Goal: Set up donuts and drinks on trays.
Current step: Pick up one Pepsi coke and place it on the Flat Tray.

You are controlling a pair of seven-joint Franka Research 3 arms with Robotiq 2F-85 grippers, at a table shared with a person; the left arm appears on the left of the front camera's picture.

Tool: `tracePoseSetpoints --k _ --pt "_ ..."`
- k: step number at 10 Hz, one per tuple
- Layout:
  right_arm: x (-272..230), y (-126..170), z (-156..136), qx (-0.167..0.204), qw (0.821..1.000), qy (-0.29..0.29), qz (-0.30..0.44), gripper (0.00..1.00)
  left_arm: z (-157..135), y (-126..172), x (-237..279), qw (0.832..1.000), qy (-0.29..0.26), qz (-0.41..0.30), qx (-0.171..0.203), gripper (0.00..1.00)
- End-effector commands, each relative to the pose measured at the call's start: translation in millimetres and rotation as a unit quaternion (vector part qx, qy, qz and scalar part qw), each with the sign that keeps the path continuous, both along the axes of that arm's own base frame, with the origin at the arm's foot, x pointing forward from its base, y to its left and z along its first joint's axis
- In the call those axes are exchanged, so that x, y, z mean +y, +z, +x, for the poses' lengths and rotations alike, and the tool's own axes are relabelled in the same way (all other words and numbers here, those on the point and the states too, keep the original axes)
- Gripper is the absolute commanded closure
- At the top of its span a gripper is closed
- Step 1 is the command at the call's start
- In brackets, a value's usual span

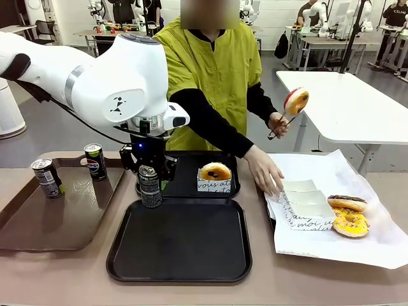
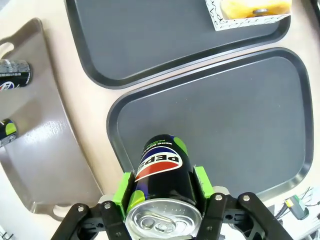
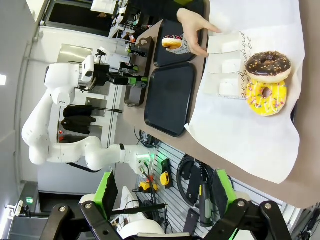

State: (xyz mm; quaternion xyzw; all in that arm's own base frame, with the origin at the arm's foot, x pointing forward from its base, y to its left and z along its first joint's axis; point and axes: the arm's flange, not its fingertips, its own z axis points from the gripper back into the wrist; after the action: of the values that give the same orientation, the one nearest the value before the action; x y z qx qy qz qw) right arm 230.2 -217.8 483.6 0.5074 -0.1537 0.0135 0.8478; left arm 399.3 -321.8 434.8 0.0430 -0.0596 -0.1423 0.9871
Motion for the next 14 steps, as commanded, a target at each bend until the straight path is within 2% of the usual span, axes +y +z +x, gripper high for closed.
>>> tracePoseSetpoints --k 1,2,4,8,9,10,11,12,13,14 --pt "2 1 0 -0.004 1.000 -0.001 0.003 0.00 -2 5 1 1.000 0.002 0.001 -0.001 0.41" --pt "2 1 0 -0.004 1.000 -0.001 0.003 0.00 8 5 0 1.000 0.018 -0.009 -0.005 0.41" --pt "2 1 0 -0.004 1.000 -0.001 0.003 0.00 41 -6 -21 1.000 0.013 -0.004 -0.010 0.41" --pt "2 1 0 -0.004 1.000 -0.001 0.003 0.00 71 -27 -31 0.999 0.027 -0.021 -0.016 0.41" --pt "2 1 0 -0.004 1.000 -0.001 0.003 0.00 78 -28 -30 0.999 0.026 -0.025 -0.007 0.41" --pt "2 1 0 -0.004 1.000 -0.001 0.003 0.00 58 -10 -10 1.000 0.028 -0.008 0.009 0.41" --pt "2 1 0 -0.004 1.000 -0.001 0.003 0.00 10 30 23 0.999 0.005 -0.033 0.017 0.41" --pt "2 1 0 -0.004 1.000 -0.001 0.003 0.00 -26 59 52 0.999 -0.029 -0.038 -0.002 0.41" --pt "2 1 0 -0.004 1.000 -0.001 0.003 0.00 -51 72 77 0.999 -0.025 -0.039 -0.023 0.41" --pt "2 1 0 -0.004 1.000 -0.001 0.003 0.00 -56 73 87 0.999 -0.018 -0.043 -0.024 0.41"
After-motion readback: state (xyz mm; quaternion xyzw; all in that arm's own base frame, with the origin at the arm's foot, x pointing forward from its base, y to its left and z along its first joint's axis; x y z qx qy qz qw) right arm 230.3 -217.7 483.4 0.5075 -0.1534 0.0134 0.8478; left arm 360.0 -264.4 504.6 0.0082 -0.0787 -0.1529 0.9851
